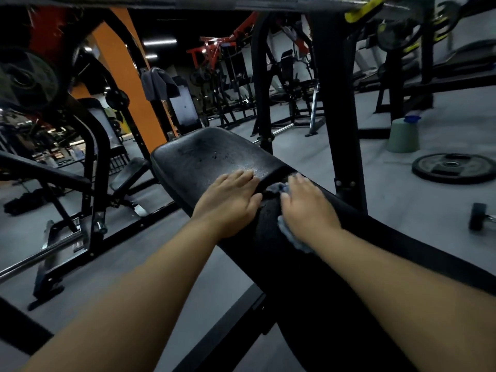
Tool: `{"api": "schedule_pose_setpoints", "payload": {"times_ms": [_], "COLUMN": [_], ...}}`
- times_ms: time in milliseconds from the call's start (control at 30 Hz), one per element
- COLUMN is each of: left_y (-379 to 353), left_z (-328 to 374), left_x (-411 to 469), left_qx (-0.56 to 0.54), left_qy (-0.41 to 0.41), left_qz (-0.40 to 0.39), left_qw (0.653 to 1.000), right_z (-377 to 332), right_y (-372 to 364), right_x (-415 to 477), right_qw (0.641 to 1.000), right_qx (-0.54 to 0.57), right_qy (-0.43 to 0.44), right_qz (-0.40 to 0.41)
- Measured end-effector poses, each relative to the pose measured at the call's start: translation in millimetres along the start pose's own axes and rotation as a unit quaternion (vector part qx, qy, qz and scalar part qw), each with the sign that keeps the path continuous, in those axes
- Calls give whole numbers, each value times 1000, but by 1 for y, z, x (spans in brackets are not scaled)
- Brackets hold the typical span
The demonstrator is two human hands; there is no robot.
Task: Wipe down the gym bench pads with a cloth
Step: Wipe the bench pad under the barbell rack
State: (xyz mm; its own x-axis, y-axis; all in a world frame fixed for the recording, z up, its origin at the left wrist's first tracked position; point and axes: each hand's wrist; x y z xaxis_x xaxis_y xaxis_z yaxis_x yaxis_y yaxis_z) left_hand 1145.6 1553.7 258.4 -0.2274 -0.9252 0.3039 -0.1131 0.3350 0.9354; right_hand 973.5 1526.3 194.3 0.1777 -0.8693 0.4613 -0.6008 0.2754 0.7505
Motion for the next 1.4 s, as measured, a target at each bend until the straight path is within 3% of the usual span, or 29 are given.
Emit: {"api": "schedule_pose_setpoints", "payload": {"times_ms": [100, 167, 267, 333, 367, 500, 567, 667, 733, 767, 833, 900, 933, 1000, 1100, 1133, 1300, 1367, 1400], "left_y": [3, 4, 5, 2, 0, -5, -8, -12, -13, -13, -14, -15, -14, -13, -19, -22, -24, -22, -22], "left_z": [1, 2, 22, 43, 51, 48, 46, 51, 52, 51, 51, 50, 50, 55, 75, 82, 90, 93, 96], "left_x": [1, -2, -8, -13, -16, -25, -29, -27, -25, -25, -25, -24, -24, -26, -40, -47, -59, -61, -62], "left_qx": [24, 34, 25, -6, -19, -37, -16, 6, 7, 6, 8, 11, 14, 24, 28, 31, 42, 46, 44], "left_qy": [-12, -11, -40, -70, -78, -86, -91, -93, -91, -91, -98, -100, -98, -103, -131, -136, -129, -125, -123], "left_qz": [-17, -30, -44, -45, -45, -61, -55, -39, -29, -23, -19, -21, -23, -38, -62, -60, -52, -54, -58], "left_qw": [999, 999, 998, 997, 996, 994, 994, 995, 995, 996, 995, 995, 995, 994, 989, 988, 989, 990, 990], "right_z": [-28, -6, 35, 23, 9, 0, 39, 79, 62, 45, 14, 12, 26, 55, 62, 55, 53, 86, 97], "right_y": [-2, 8, 16, 13, 8, 19, 33, 37, 22, 18, 23, 32, 33, 35, 26, 23, 33, 41, 44], "right_x": [-58, -85, -55, -41, -47, -116, -114, -67, -58, -68, -114, -159, -164, -146, -107, -107, -191, -180, -163], "right_qw": [986, 976, 997, 1000, 1000, 977, 978, 997, 998, 999, 994, 973, 969, 980, 1000, 1000, 974, 978, 992], "right_qx": [5, 14, 5, 6, 5, 101, 100, 56, 17, 25, 48, 43, 28, 5, 7, 2, -21, -53, -47], "right_qy": [161, 204, 73, -4, 4, 187, 182, 42, -38, -28, 101, 215, 231, 187, -14, -28, 220, 199, 120], "right_qz": [-50, -81, -34, 2, 15, -30, -35, 15, 37, 28, -14, -64, -78, -62, -1, 3, -49, -16, 8]}}
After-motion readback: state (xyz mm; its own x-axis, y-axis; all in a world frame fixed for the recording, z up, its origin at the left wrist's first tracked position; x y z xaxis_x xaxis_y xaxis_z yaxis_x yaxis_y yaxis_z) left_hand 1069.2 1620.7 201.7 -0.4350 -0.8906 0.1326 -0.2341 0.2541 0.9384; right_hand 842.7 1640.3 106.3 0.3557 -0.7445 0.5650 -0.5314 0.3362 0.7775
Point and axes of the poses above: each hand's wrist, its own x-axis towards the middle knuckle, its own y-axis out of the back of the hand, z = x × y, and after that the axes turned 7 degrees about y, right-handed
